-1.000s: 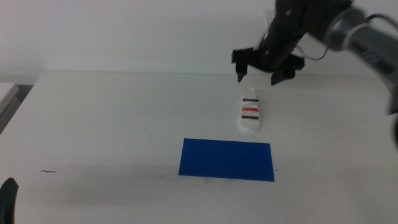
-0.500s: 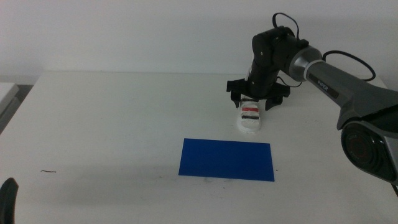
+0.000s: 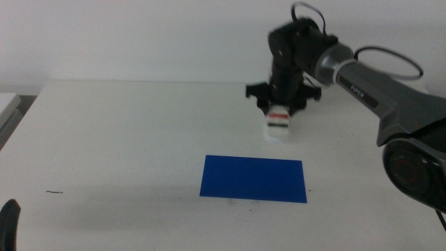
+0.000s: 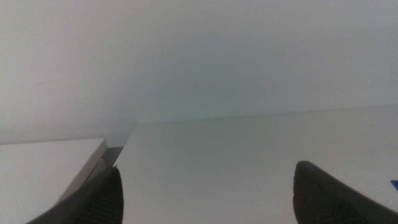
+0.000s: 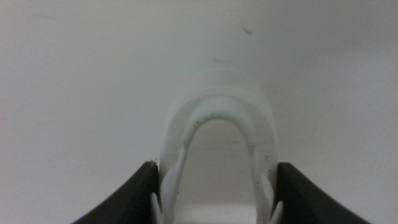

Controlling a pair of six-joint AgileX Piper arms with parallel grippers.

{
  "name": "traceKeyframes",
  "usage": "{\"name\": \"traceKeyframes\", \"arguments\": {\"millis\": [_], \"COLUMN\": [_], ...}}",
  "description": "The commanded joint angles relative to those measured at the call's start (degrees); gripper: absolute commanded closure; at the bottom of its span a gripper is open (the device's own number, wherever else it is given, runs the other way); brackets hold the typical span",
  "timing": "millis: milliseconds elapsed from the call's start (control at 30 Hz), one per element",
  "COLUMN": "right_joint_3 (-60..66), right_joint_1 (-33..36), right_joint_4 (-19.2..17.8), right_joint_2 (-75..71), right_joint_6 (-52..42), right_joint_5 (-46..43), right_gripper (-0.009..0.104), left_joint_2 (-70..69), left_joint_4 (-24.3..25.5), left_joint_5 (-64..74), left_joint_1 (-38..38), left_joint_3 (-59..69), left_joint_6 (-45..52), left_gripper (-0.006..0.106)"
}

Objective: Use one arm to grab the shoe from the table and place it on the mat.

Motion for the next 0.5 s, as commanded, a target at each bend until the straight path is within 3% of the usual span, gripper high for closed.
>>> {"name": "traceKeyframes", "arguments": {"millis": [0, 267, 467], "right_joint_3": [1.7, 21.4, 34.7], "right_joint_1": [3.1, 12.5, 14.3], "right_joint_4": [-2.5, -6.9, -7.9], "right_joint_2": [-5.0, -17.8, -23.2], "right_joint_6": [1.9, 13.7, 23.7], "right_joint_5": [0.6, 0.6, -9.5], "right_gripper": [0.085, 0.081, 0.081], "left_joint_2": [0.3, 0.3, 0.3], "left_joint_4": [-0.2, -0.2, -0.2], "left_joint_5": [-0.7, -0.7, -0.7], "left_joint_1": [0.0, 0.0, 0.0], "left_joint_3": [0.0, 0.0, 0.0], "left_joint_6": [-0.1, -0.1, -0.1], "left_gripper": [0.007, 0.007, 0.007]}}
